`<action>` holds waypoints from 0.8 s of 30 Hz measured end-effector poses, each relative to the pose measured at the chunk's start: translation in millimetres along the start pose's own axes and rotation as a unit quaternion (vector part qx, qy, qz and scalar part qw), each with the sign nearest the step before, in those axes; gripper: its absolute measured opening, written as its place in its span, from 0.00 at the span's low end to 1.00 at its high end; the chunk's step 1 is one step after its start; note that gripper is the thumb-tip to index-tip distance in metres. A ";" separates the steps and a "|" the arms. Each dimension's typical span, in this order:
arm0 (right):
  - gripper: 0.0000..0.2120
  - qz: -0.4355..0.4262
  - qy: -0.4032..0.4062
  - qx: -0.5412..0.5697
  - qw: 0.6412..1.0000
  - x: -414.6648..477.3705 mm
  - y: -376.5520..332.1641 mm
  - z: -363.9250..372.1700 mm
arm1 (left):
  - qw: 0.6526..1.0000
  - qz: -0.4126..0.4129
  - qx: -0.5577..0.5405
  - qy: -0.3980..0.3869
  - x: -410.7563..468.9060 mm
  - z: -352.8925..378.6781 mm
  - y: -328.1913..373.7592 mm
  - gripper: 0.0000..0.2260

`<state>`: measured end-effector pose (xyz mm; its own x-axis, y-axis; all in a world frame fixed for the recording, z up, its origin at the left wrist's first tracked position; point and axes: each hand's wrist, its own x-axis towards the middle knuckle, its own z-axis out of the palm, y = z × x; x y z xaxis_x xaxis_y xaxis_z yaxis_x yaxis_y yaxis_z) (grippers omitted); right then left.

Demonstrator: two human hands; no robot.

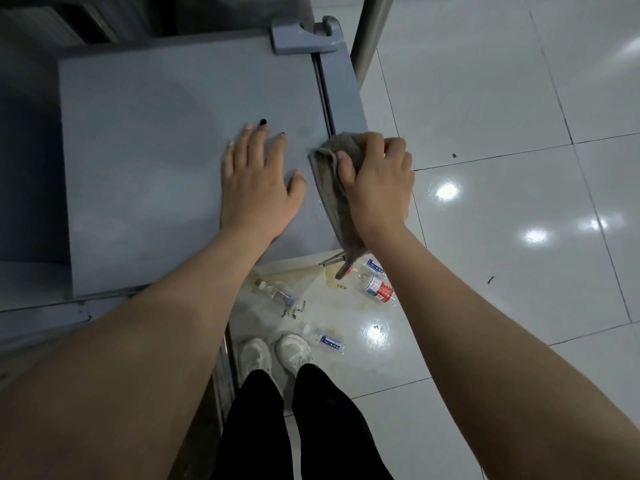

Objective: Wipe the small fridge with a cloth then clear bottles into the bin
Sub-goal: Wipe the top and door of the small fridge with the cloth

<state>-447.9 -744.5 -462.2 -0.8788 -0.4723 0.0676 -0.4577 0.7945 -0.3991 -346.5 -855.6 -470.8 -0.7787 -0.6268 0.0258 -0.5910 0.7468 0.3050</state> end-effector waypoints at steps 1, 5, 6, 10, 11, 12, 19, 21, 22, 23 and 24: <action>0.19 0.003 0.003 0.011 1.000 -8.9 2.9 -1.3 | 1.000 0.000 0.000 -0.004 0.0 0.0 -0.2 0.26; 0.20 0.027 0.009 0.057 0.998 -38.6 12.4 -6.6 | 1.000 0.005 0.000 -0.002 -0.2 0.1 -0.3 0.24; 0.21 0.033 0.002 0.060 0.998 -39.7 12.9 -7.8 | 1.000 0.004 -0.001 -0.001 0.1 0.1 -0.2 0.24; 0.24 0.045 -0.022 0.077 0.996 -29.3 10.8 -9.8 | 1.000 -0.002 0.001 -0.003 1.0 -0.2 0.3 0.25; 0.24 0.042 -0.021 0.081 0.996 -26.2 10.4 -9.5 | 1.000 -0.002 0.002 -0.003 1.2 -0.5 0.1 0.25; 0.24 0.039 -0.019 0.082 0.996 -22.7 10.0 -9.1 | 1.000 -0.002 0.002 -0.004 1.1 -0.4 0.0 0.25; 0.24 0.020 -0.018 0.027 0.999 -1.6 0.1 -6.6 | 0.999 -0.004 -0.040 -0.002 1.7 -2.3 -0.9 0.25; 0.23 0.017 -0.017 -0.001 1.000 -4.2 -1.0 -6.5 | 0.998 -0.005 -0.065 0.005 1.9 -3.4 -1.3 0.24; 0.22 0.020 -0.014 -0.011 1.000 -7.8 -1.7 -6.4 | 0.997 -0.007 -0.078 0.007 1.5 -4.1 -1.7 0.24; 0.21 0.024 -0.006 -0.017 1.000 -12.6 -2.3 -6.2 | 0.996 -0.009 -0.091 0.008 1.6 -4.4 -2.7 0.23; 0.20 0.028 0.006 -0.020 0.999 -18.0 -2.7 -5.9 | 0.994 -0.010 -0.104 0.008 2.4 -5.6 -3.1 0.23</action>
<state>-431.7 -735.9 -457.0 -0.9046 -0.4226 0.0566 -0.4125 0.8340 -0.3664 -345.4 -860.7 -466.4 -0.7628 -0.6458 0.0326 -0.5484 0.6728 0.4965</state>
